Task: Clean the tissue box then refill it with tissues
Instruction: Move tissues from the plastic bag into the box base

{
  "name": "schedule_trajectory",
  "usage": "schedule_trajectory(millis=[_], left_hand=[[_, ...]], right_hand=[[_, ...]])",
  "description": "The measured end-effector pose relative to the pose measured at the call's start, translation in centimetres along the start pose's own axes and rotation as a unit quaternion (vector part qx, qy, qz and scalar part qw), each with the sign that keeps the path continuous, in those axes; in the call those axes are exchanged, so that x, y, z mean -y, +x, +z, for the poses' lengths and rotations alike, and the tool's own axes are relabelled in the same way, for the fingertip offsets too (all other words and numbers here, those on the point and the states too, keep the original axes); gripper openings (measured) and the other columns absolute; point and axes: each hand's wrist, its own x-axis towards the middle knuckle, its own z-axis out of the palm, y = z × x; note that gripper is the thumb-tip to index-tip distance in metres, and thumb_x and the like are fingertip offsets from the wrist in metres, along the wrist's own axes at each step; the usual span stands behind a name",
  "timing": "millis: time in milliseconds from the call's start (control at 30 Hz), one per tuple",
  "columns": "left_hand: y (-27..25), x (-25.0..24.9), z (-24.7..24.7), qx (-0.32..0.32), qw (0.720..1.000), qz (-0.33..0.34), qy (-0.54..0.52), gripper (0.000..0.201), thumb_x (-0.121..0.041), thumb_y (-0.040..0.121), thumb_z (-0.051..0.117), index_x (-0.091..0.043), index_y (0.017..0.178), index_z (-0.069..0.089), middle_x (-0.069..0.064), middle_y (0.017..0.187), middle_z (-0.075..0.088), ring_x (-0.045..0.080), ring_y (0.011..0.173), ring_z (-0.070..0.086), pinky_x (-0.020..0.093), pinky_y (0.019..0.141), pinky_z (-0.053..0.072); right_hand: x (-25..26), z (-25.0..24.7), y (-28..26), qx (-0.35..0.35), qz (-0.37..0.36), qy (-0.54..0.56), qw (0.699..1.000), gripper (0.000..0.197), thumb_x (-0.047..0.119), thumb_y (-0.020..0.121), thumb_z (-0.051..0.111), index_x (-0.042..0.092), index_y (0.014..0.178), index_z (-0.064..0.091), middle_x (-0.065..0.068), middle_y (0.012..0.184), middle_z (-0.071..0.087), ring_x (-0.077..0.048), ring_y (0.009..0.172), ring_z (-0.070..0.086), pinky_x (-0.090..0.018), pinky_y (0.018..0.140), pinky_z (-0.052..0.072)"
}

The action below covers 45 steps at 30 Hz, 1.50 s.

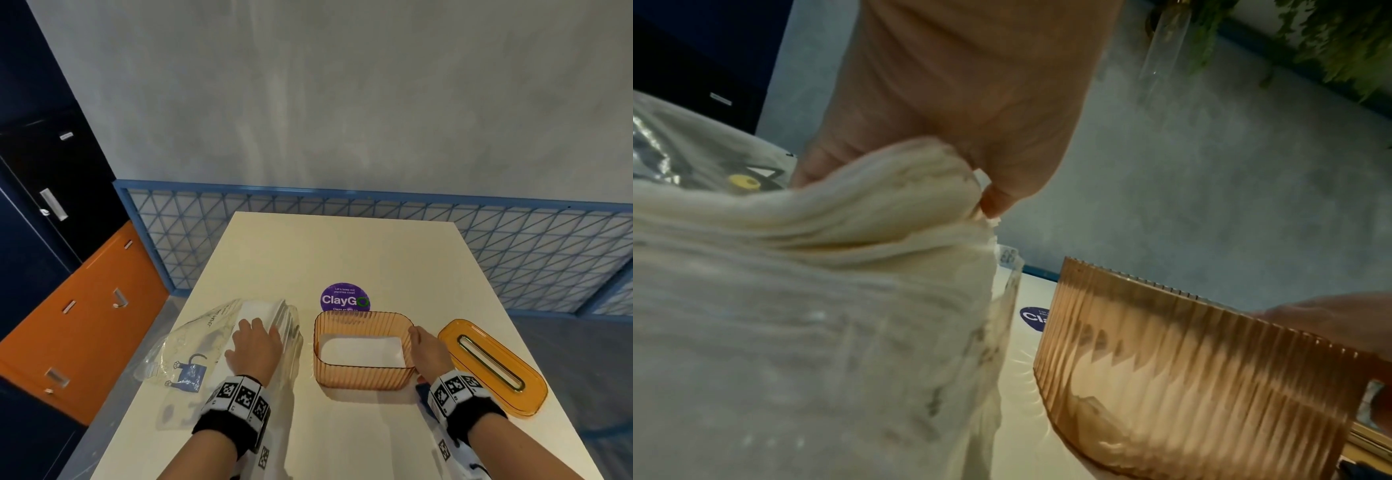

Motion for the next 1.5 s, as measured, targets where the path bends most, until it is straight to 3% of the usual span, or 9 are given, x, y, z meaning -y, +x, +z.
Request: schedule_trajectory(millis=[367, 667, 833, 933, 1033, 1133, 1300, 1433, 1500], left_hand=[[-0.7, -1.0, 0.8, 0.024, 0.985, 0.007, 0.171, 0.063, -0.011, 0.09, 0.043, -0.017, 0.145, 0.014, 0.011, 0.137, 0.035, 0.028, 0.121, 0.04, 0.043, 0.089, 0.046], [-0.9, -0.4, -3.3, -0.009, 0.987, 0.047, 0.156, 0.029, 0.0, 0.095, 0.037, -0.006, 0.123, 0.045, 0.01, 0.129, 0.049, 0.023, 0.113, 0.057, 0.029, 0.088, 0.047], [-1.2, -0.7, -6.6, -0.094, 0.985, 0.116, 0.08, 0.032, 0.004, 0.091, 0.039, -0.007, 0.118, 0.052, 0.011, 0.113, 0.055, 0.029, 0.094, 0.061, 0.032, 0.069, 0.044], [-2.2, -1.2, -7.1, -0.156, 0.965, 0.205, 0.047, 0.045, 0.007, 0.086, 0.043, -0.012, 0.127, 0.051, 0.008, 0.114, 0.056, 0.031, 0.085, 0.061, 0.033, 0.06, 0.041], [-3.7, -2.2, -6.7, -0.174, 0.936, 0.304, 0.025, 0.054, 0.01, 0.073, 0.059, -0.011, 0.123, 0.058, 0.008, 0.114, 0.063, 0.031, 0.078, 0.066, 0.032, 0.051, 0.045], [-4.5, -2.4, -5.7, -0.175, 0.911, 0.373, 0.025, 0.062, 0.009, 0.053, 0.076, -0.007, 0.112, 0.066, 0.013, 0.108, 0.07, 0.032, 0.078, 0.07, 0.033, 0.055, 0.055], [-4.6, -0.3, -3.9, -0.094, 0.895, 0.435, 0.012, 0.058, -0.027, 0.073, 0.065, -0.022, 0.128, 0.05, 0.007, 0.128, 0.059, 0.021, 0.116, 0.055, 0.031, 0.086, 0.053], [-5.1, 1.3, -3.9, 0.003, 0.918, 0.286, -0.276, 0.065, -0.057, 0.083, 0.044, -0.031, 0.141, 0.032, -0.016, 0.144, 0.032, -0.001, 0.134, 0.026, 0.006, 0.105, 0.023], [-4.4, 1.4, -4.2, 0.022, 0.887, 0.127, -0.443, 0.056, -0.043, 0.094, 0.046, -0.029, 0.144, 0.026, -0.007, 0.145, 0.034, 0.008, 0.133, 0.032, 0.022, 0.109, 0.028]], right_hand=[[-0.3, 0.1, 0.1, 0.009, -0.013, -0.022, 1.0, 0.042, 0.029, 0.103, 0.022, 0.005, 0.106, 0.055, -0.02, 0.101, 0.064, -0.024, 0.075, 0.052, -0.028, 0.063, 0.039], [-0.7, 0.2, 0.8, 0.016, -0.02, -0.036, 0.999, 0.037, 0.03, 0.102, 0.021, 0.01, 0.09, 0.049, -0.019, 0.098, 0.063, -0.028, 0.083, 0.057, -0.034, 0.074, 0.047], [1.5, -2.0, 0.3, 0.029, -0.017, -0.117, 0.993, 0.045, 0.035, 0.101, 0.03, 0.006, 0.133, 0.044, -0.022, 0.131, 0.048, -0.036, 0.122, 0.046, -0.04, 0.101, 0.039], [6.0, -3.5, -1.8, -0.025, -0.109, -0.039, 0.993, 0.046, 0.038, 0.099, 0.036, 0.006, 0.128, 0.051, -0.02, 0.124, 0.055, -0.031, 0.109, 0.054, -0.036, 0.092, 0.043], [11.0, -3.9, -4.0, 0.153, -0.052, 0.161, 0.974, 0.055, 0.052, 0.097, 0.031, 0.006, 0.112, 0.058, -0.013, 0.099, 0.068, -0.023, 0.075, 0.061, -0.031, 0.065, 0.049], [13.9, -3.2, -4.9, 0.352, 0.034, 0.298, 0.887, 0.062, 0.062, 0.09, 0.037, 0.008, 0.11, 0.058, -0.013, 0.097, 0.068, -0.029, 0.083, 0.067, -0.033, 0.066, 0.056], [15.3, -1.5, -4.7, 0.344, -0.026, 0.268, 0.899, 0.032, 0.015, 0.09, 0.058, 0.004, 0.12, 0.055, -0.014, 0.107, 0.061, -0.028, 0.094, 0.061, -0.036, 0.066, 0.056], [16.1, -1.4, -4.6, 0.31, -0.108, 0.229, 0.916, 0.032, 0.003, 0.09, 0.054, 0.002, 0.122, 0.052, -0.011, 0.101, 0.06, -0.023, 0.085, 0.06, -0.028, 0.059, 0.052], [16.8, -1.7, -5.0, 0.302, -0.155, 0.19, 0.921, 0.03, 0.006, 0.089, 0.054, 0.006, 0.12, 0.054, -0.01, 0.102, 0.061, -0.021, 0.085, 0.059, -0.026, 0.062, 0.049]])
